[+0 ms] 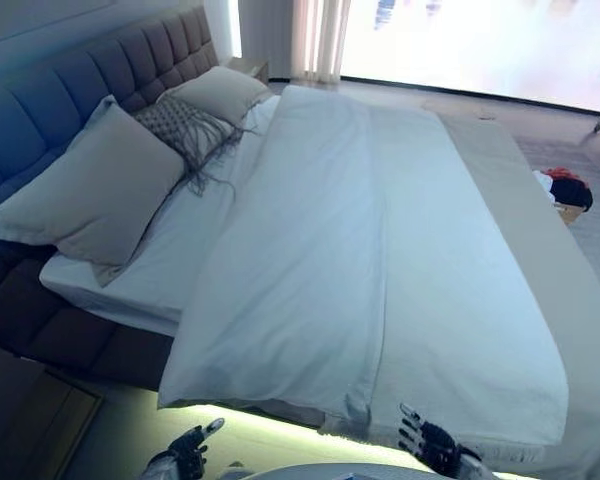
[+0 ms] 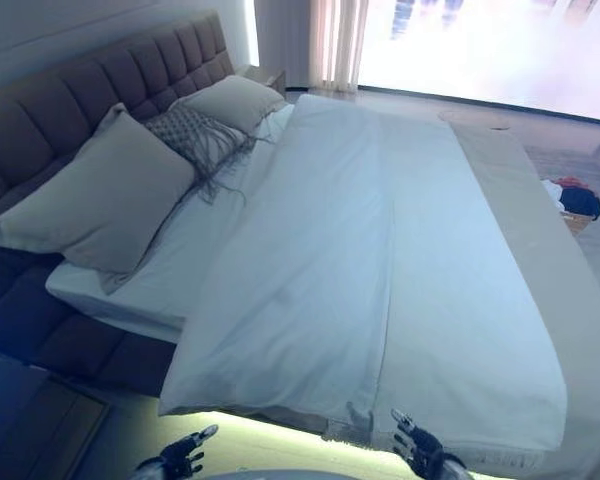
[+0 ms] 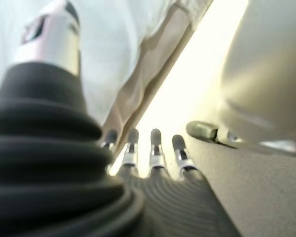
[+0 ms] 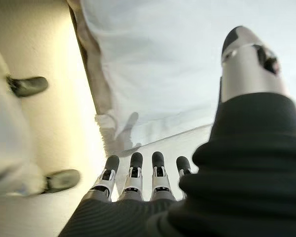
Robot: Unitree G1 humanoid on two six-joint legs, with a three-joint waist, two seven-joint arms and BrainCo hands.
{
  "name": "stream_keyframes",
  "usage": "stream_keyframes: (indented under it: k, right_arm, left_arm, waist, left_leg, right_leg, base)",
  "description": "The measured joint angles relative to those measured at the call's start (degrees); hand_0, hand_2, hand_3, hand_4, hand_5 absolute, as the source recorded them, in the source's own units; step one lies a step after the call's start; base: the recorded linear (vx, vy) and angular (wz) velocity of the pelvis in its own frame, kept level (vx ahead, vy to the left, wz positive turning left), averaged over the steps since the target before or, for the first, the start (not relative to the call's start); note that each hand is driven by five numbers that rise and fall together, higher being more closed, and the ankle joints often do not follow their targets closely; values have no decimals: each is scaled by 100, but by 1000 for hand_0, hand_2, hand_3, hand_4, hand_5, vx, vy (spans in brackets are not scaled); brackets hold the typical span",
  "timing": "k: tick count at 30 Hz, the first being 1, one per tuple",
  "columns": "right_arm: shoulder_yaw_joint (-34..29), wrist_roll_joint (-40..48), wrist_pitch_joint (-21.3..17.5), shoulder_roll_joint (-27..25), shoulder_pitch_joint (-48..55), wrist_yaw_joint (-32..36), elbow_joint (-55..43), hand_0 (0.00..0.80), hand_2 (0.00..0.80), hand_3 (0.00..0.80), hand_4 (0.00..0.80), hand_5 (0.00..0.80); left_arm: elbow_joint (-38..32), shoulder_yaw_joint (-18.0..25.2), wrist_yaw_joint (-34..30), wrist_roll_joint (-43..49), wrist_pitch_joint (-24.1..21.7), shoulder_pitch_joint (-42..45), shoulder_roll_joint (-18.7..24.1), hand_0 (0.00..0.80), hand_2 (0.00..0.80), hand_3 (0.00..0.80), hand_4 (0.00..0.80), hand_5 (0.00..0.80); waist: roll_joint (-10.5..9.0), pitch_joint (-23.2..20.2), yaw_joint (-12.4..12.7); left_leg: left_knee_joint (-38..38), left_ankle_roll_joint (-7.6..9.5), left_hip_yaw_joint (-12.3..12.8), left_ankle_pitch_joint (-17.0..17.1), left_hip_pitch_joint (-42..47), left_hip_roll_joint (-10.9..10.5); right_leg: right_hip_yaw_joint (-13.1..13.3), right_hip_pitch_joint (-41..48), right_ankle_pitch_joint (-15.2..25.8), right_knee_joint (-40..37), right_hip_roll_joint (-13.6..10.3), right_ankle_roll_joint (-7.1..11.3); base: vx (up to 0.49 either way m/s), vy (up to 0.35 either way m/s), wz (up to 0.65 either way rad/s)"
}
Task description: Make the bed neatly
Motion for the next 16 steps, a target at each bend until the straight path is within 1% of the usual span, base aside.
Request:
stream_keyframes:
  k: [2,4,6,8,9,10,13,16]
  right_arm:
    - [-88,239,-112,32,93,-73,89,0,0,0,0,0]
    - [-338,517,-160,70,174,-219,180,0,0,0,0,0]
    - [-484,677,-237,112,180,-369,317,0,0,0,0,0]
    - [-536,671,-237,159,256,-468,452,0,0,0,0,0]
    - [-534,635,-230,181,265,-540,524,0,0,0,0,0]
    - [-533,589,-224,206,281,-610,555,0,0,0,0,0]
    - [-502,470,-220,224,309,-652,552,0,0,0,0,0]
    - [-445,468,-222,224,290,-664,523,0,0,0,0,0]
  left_arm:
    - [0,1,22,-2,6,0,-54,0,0,0,0,0]
    - [69,5,22,-5,13,27,-81,0,0,0,0,0]
    - [167,2,22,-7,26,36,-148,0,0,0,0,0]
    - [169,1,23,-13,55,35,-175,0,0,0,0,0]
    - [176,2,28,-18,67,36,-175,0,0,0,0,0]
    - [187,2,46,-20,91,43,-175,0,0,0,0,0]
    - [186,5,45,-26,116,35,-176,0,0,0,0,0]
    - [186,3,-8,-92,121,43,-178,0,0,0,0,0]
  waist:
    - [47,-33,-12]
    - [75,-47,-147]
    - [94,-59,-164]
    - [95,-64,-185]
    - [95,-64,-262]
    - [101,-63,-281]
    - [126,-69,-282]
    - [132,-76,-274]
  left_leg:
    - [0,-7,78,-9,11,18]
    - [-1,-10,169,-13,38,29]
    - [-4,-7,267,-37,105,31]
    - [-5,23,341,-60,130,33]
    - [-7,25,355,-61,143,33]
    - [-22,26,370,-62,164,44]
    - [-26,26,478,-95,212,69]
    - [-25,26,494,-95,219,69]
  right_leg:
    - [101,-47,20,0,12,-15]
    - [181,-73,42,0,30,-23]
    - [293,-76,60,-1,37,-20]
    - [336,-87,73,-2,24,-15]
    - [361,-90,78,-12,24,-21]
    - [390,-88,79,-21,22,-24]
    - [458,-95,82,-27,22,-21]
    - [467,-101,93,-27,25,-20]
  base:
    - [49,26,-26]
    - [45,41,-21]
    - [45,34,-26]
    - [55,23,-19]
    - [56,11,-12]
    - [49,0,-16]
    - [46,-11,-17]
    - [34,-11,-3]
